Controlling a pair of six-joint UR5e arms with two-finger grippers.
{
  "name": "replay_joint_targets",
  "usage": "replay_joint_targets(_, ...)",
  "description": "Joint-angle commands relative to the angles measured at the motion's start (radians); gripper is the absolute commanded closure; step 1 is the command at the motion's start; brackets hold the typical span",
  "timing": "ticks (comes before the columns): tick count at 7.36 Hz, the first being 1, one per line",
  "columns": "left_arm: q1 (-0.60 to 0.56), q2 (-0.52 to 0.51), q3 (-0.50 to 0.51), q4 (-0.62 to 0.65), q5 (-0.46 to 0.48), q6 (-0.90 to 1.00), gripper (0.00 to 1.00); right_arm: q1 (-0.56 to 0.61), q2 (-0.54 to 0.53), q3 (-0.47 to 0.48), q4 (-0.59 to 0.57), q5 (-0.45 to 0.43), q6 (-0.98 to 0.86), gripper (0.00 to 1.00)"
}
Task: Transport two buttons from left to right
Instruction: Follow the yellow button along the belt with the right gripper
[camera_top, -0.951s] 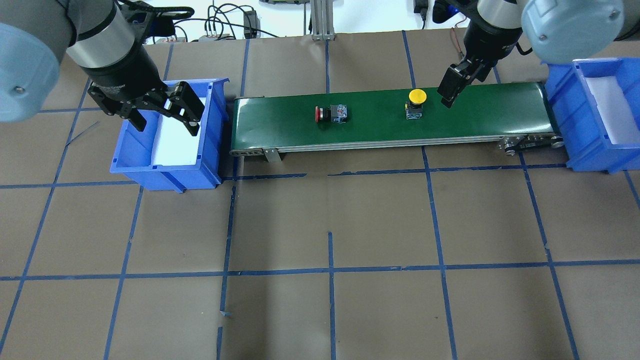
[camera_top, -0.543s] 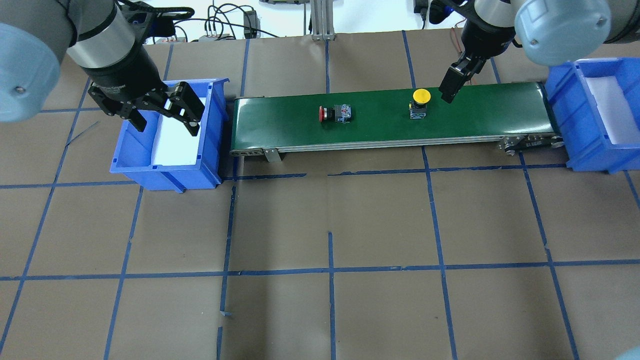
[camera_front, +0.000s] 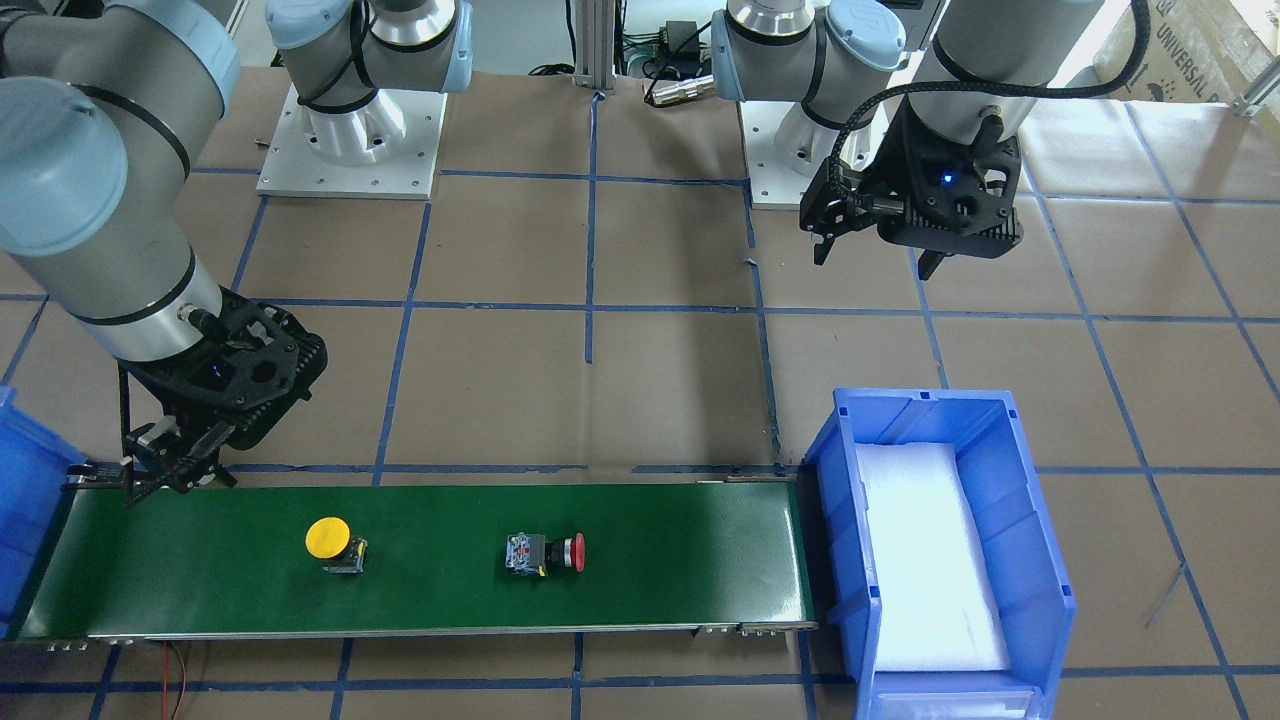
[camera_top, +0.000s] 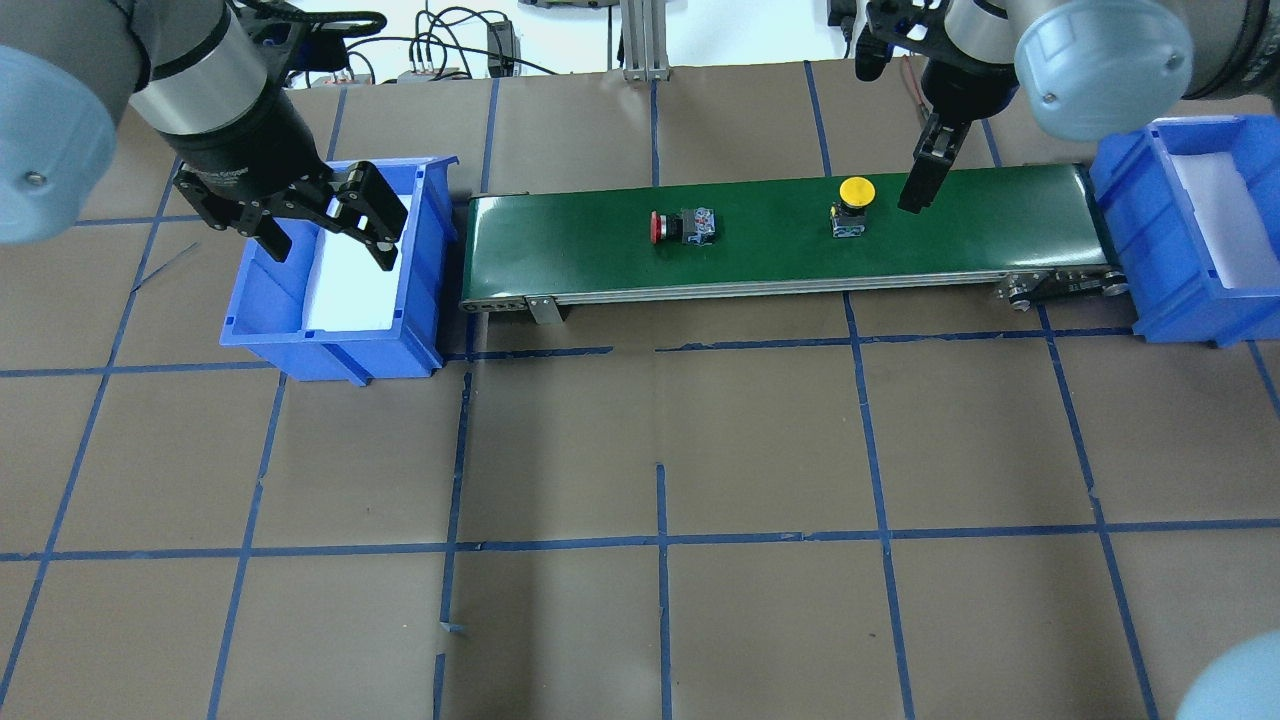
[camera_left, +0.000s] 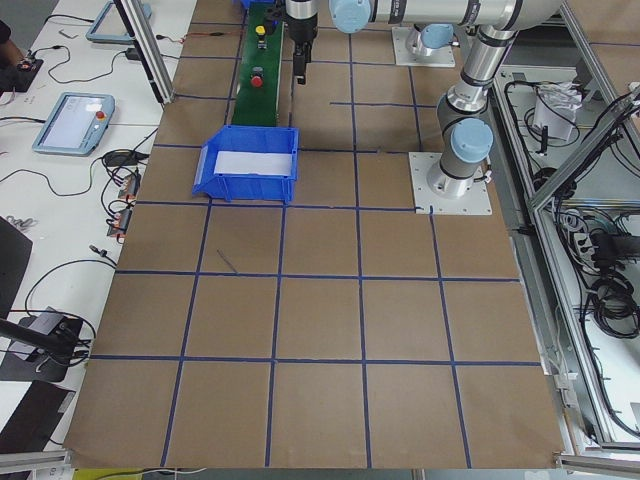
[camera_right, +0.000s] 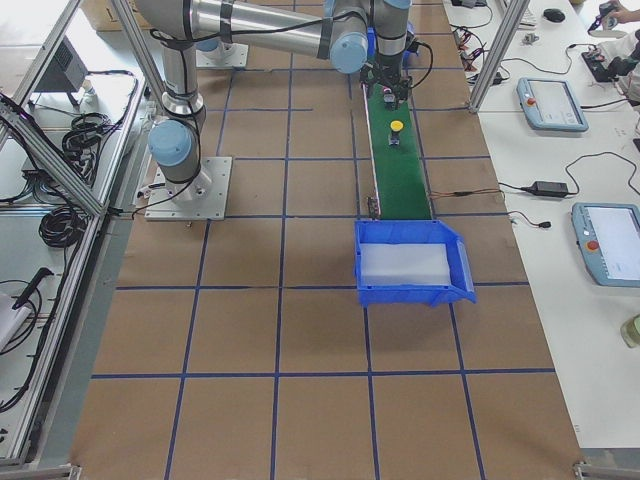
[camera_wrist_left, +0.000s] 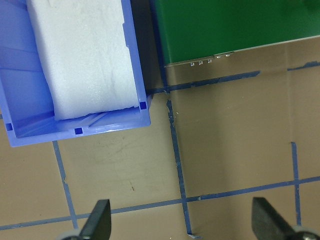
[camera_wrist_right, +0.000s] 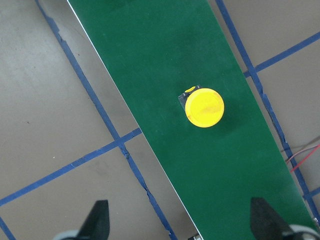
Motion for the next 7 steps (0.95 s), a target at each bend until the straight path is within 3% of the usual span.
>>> replay_joint_targets(1,0.0,-0.001,0.001,0.0,0.001,0.002,0.0,-0.061,0.057,-0.007,-0.024,0.009,-0.149,0.0)
replay_joint_targets(5,0.0,-0.005,0.002,0.0,0.001,-0.001,0.0,-0.055,0.134,0.007,-0.044,0.042,-0.332,0.0)
replay_joint_targets(7,0.0,-0.004,-0.004,0.002,0.001,-0.003,0.0,-0.054,0.192,0.007,-0.145,0.05,-0.332,0.01)
